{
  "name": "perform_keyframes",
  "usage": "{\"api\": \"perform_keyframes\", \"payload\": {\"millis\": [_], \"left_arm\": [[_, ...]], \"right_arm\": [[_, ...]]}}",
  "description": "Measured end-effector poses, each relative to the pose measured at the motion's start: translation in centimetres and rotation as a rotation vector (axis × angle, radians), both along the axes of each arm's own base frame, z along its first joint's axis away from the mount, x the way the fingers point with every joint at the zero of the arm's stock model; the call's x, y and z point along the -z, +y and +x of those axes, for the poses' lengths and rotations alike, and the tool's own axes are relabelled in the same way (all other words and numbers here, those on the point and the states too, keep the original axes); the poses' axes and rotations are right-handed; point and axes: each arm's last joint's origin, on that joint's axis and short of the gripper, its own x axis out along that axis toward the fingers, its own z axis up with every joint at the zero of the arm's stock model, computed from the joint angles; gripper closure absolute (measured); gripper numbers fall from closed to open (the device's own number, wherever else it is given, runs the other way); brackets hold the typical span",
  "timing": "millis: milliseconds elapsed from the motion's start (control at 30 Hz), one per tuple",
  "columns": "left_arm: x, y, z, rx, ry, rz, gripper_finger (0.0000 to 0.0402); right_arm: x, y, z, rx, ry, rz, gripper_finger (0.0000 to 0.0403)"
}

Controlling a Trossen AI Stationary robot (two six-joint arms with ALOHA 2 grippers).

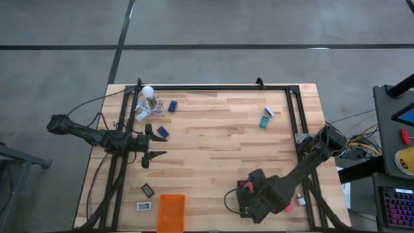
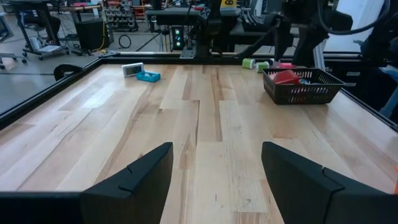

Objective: Pick & Place Office items
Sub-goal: Put the left white charger adapter into the black bin

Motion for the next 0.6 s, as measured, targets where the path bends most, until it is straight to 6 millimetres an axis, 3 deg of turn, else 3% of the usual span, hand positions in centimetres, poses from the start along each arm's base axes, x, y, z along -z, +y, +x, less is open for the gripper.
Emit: {"api": "perform_keyframes", "payload": {"millis": [233, 600], "left_arm": [[0.0, 0.0, 0.0, 0.000, 0.000, 0.000, 0.0149], [0.0, 0.0, 0.0, 0.000, 0.000, 0.000, 0.0149]], "right_arm": [[-2.3, 0.0, -0.1, -0.062, 0.049, -0.036, 0.0153], [-5.8, 1.6, -1.0, -0.095, 0.175, 0.169, 0.0149]]}}
